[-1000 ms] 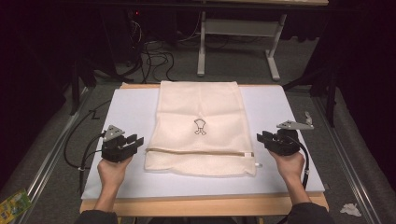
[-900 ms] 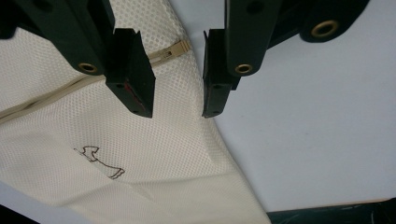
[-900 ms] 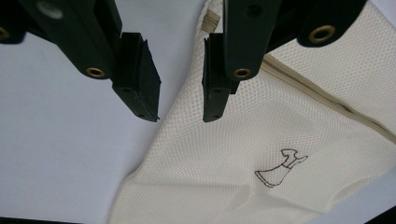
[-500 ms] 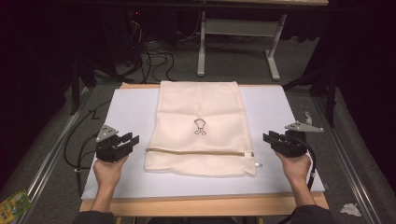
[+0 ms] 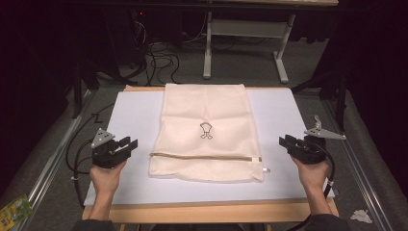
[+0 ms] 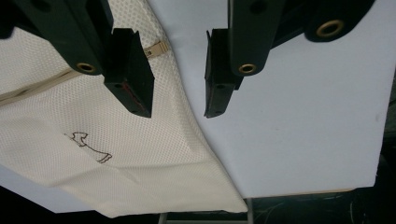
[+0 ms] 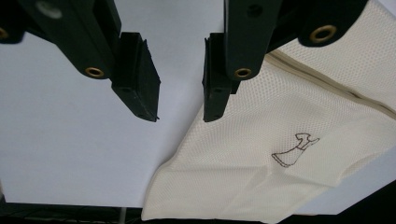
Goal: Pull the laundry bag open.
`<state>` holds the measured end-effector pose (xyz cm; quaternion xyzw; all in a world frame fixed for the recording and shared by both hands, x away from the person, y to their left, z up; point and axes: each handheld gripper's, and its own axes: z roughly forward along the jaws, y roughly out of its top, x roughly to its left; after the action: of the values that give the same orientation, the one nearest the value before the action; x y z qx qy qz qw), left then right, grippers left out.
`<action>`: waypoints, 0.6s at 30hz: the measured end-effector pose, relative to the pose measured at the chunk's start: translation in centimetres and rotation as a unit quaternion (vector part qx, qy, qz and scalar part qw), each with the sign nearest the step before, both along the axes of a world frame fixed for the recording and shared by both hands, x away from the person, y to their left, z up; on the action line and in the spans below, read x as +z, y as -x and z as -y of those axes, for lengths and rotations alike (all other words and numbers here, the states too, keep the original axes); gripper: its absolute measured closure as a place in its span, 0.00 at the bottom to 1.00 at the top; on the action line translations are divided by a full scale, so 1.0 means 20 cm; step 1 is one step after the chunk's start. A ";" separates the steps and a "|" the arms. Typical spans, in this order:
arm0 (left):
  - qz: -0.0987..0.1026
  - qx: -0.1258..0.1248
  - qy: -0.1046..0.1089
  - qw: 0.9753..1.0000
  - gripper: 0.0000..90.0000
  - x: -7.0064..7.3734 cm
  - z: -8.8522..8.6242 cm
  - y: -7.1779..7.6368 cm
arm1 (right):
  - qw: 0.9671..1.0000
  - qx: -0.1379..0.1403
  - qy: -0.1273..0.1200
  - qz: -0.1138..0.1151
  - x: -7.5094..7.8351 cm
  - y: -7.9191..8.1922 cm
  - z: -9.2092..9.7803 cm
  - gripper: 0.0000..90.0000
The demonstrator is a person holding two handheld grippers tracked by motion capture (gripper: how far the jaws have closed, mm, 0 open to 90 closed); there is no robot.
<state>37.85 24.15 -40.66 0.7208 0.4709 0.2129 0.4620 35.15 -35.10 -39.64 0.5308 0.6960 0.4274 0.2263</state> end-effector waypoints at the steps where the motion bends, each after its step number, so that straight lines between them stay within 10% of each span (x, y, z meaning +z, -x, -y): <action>1: 0.001 0.001 0.002 1.000 0.70 0.00 -0.01 0.00 | 1.000 -0.002 -0.002 0.000 0.00 0.01 0.01 0.75; 18: 0.003 0.027 0.014 1.000 0.69 -0.02 -0.11 0.01 | 1.000 -0.025 -0.011 0.014 -0.02 0.07 0.11 0.74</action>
<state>37.55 26.35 -41.14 0.7010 0.4916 0.2205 0.4672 33.71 -37.35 -39.96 0.5441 0.6746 0.4369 0.2409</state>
